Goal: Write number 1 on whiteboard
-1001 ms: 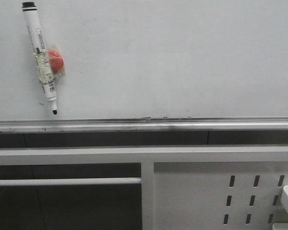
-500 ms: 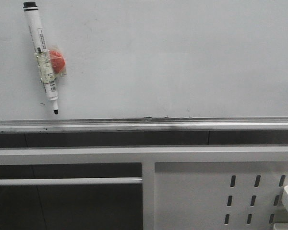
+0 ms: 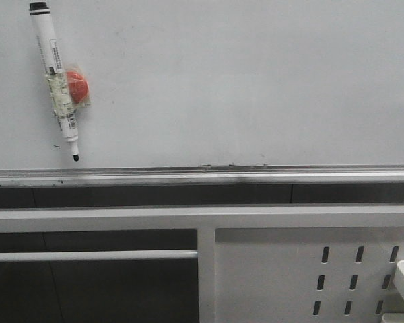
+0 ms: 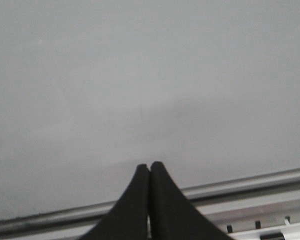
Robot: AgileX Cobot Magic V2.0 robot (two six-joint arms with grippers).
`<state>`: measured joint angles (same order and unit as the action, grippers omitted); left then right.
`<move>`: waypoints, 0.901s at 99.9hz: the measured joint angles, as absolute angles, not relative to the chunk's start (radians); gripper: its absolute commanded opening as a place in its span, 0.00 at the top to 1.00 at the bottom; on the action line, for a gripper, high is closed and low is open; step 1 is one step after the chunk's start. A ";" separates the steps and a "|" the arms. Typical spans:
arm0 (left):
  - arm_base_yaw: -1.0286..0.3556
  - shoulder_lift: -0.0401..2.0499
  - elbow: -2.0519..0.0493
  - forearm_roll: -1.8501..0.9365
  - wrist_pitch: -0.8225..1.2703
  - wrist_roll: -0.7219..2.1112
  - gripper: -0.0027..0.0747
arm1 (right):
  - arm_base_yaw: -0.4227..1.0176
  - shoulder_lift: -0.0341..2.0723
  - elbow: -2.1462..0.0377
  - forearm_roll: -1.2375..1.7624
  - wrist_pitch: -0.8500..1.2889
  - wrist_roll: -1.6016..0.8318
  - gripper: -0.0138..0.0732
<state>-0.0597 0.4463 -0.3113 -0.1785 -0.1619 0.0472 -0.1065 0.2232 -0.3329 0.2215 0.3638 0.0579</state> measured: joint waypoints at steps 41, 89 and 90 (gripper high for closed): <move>-0.121 0.492 -0.309 -0.167 -0.120 0.028 0.58 | -0.085 0.241 -0.324 0.298 0.462 0.058 0.92; -0.472 0.494 -0.088 -0.225 -0.253 0.014 0.58 | 0.082 0.241 -0.348 0.306 0.503 -0.059 0.92; -0.474 0.494 -0.084 -0.229 -0.254 0.014 0.58 | 0.083 0.241 -0.348 0.306 0.503 -0.059 0.92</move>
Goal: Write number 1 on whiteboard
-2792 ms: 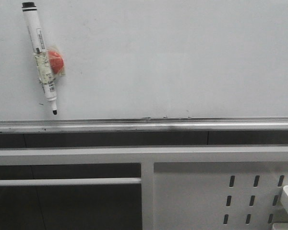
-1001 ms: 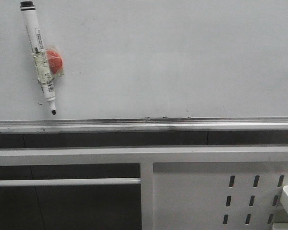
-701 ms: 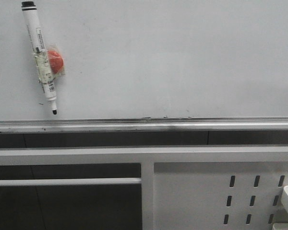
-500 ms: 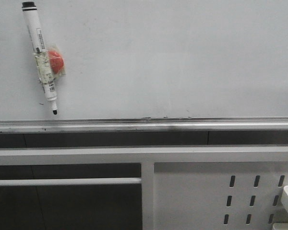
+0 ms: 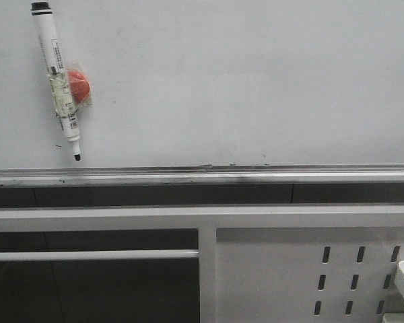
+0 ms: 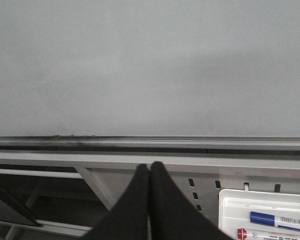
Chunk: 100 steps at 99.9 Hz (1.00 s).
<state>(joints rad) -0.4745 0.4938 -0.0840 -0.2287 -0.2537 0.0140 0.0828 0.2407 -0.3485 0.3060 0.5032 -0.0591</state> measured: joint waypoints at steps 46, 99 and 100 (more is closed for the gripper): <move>-0.642 0.759 -0.064 -0.258 -0.531 0.000 0.58 | 0.105 0.241 -0.350 0.312 0.509 -0.059 0.92; -0.873 1.502 -0.122 -0.389 -1.123 -0.100 0.58 | 0.105 0.241 -0.354 0.332 0.530 -0.061 0.92; -0.873 1.512 -0.125 -0.389 -1.123 -0.100 0.58 | 0.105 0.241 -0.354 0.332 0.530 -0.061 0.92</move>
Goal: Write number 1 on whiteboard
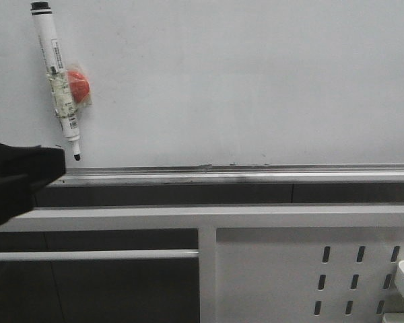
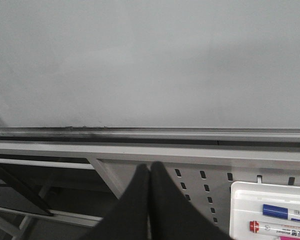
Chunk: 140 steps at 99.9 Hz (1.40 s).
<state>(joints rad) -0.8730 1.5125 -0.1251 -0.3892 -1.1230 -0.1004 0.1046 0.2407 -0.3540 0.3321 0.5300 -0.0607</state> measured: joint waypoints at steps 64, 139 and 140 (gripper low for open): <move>-0.875 1.565 -0.269 -0.520 -1.137 -0.040 0.58 | 0.105 0.241 -0.398 0.334 0.523 -0.066 0.92; -0.873 1.615 -0.311 -0.520 -1.137 -0.036 0.58 | 0.105 0.241 -0.398 0.336 0.523 -0.066 0.92; -0.873 1.618 -0.311 -0.520 -1.137 -0.036 0.58 | 0.105 0.241 -0.398 0.336 0.523 -0.066 0.92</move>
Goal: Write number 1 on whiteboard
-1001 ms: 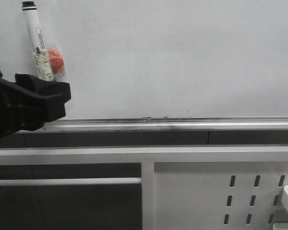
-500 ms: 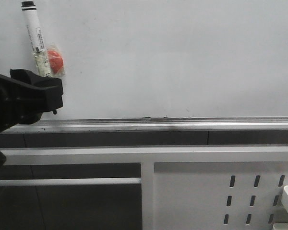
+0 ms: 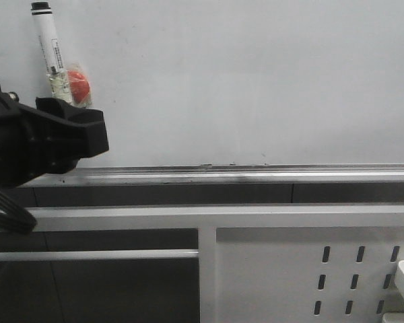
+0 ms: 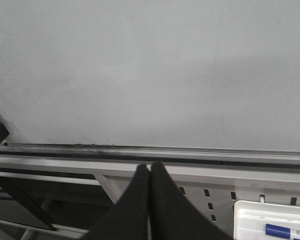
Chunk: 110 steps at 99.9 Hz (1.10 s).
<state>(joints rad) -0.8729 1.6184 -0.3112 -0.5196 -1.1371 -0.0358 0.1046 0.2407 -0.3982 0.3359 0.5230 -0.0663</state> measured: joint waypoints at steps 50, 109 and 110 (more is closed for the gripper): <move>-0.873 1.632 -0.313 -0.512 -1.137 -0.034 0.99 | 0.105 0.241 -0.398 0.344 0.523 -0.094 0.92; -0.867 1.607 -0.270 -0.008 -1.047 0.029 0.99 | 0.184 0.374 -0.500 0.718 0.697 -0.836 0.92; -0.867 1.604 -0.270 -0.006 -1.038 0.034 0.99 | 0.194 0.378 -0.503 0.721 0.697 -0.839 0.92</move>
<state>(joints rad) -0.8673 1.6039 -0.2699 -0.0062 -1.0376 0.0343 0.1941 0.3785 -0.5031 0.7210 0.6971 -0.8392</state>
